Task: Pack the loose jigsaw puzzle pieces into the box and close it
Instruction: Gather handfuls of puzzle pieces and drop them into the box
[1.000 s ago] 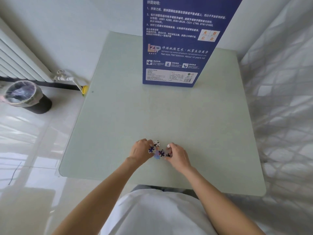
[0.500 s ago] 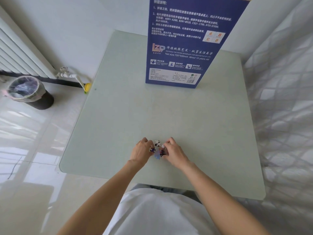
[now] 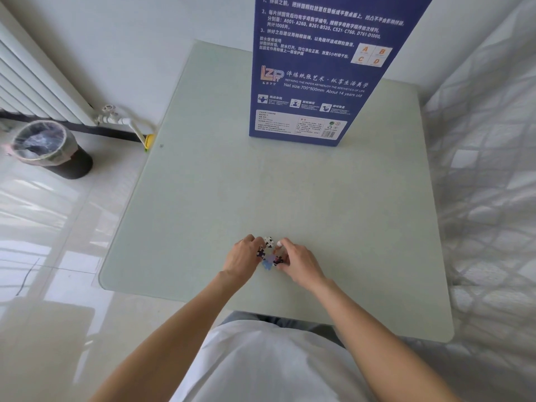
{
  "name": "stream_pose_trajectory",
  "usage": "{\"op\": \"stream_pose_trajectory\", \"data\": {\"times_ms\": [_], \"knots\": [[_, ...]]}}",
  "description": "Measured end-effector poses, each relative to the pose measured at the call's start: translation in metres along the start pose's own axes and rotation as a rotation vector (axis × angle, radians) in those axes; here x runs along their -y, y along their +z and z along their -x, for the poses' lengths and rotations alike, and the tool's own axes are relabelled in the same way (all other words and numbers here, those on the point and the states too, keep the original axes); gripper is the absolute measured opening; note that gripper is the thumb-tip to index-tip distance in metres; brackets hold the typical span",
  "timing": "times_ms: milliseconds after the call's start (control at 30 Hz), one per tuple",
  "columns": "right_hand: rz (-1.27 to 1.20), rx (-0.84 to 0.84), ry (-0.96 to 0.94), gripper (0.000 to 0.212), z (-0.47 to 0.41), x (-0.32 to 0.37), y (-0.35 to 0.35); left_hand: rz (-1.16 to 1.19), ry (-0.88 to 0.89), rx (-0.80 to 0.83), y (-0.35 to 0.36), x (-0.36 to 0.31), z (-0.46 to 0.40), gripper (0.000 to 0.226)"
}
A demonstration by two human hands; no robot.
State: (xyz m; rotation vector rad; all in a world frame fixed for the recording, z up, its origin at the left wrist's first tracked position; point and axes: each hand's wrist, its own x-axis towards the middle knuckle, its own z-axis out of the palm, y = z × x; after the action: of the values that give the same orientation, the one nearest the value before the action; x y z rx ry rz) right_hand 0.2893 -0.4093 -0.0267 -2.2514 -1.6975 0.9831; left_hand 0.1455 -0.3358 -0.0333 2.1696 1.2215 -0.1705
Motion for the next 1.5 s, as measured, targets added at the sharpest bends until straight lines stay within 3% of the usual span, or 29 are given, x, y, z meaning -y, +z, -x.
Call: {"op": "stream_pose_trajectory", "data": {"times_ms": [167, 367, 533, 633, 800, 1000, 1233, 1500], "knots": [[0.144, 0.034, -0.085, 0.035, -0.004, 0.003, -0.006, -0.007, -0.017, 0.024, -0.003, -0.001, -0.002, 0.028], [0.137, 0.037, -0.072, 0.028, -0.007, 0.004, -0.004, 0.043, -0.028, 0.014, -0.004, 0.001, -0.002, 0.026], [-0.048, 0.059, -0.016, 0.019, -0.004, 0.002, -0.004, 0.064, 0.008, -0.037, -0.001, 0.003, 0.001, 0.026], [-0.236, 0.023, 0.101, 0.027, -0.007, -0.003, -0.011, 0.120, 0.009, -0.061, 0.000, 0.002, 0.008, 0.024], [-0.258, 0.010, 0.079, 0.030, -0.021, 0.001, -0.022, 0.403, -0.067, -0.095, 0.006, 0.001, 0.024, 0.021], [-0.077, 0.062, -0.053, 0.032, -0.035, 0.014, -0.015, 0.203, -0.056, -0.027, 0.016, -0.012, 0.027, 0.034], [0.086, 0.094, -0.119, 0.031, -0.043, 0.016, -0.014, 0.127, -0.001, -0.055, 0.019, -0.011, 0.026, 0.022], [0.101, 0.120, -0.135, 0.028, -0.048, 0.016, -0.016, 0.078, 0.054, -0.065, 0.021, -0.012, 0.024, 0.021]]}}
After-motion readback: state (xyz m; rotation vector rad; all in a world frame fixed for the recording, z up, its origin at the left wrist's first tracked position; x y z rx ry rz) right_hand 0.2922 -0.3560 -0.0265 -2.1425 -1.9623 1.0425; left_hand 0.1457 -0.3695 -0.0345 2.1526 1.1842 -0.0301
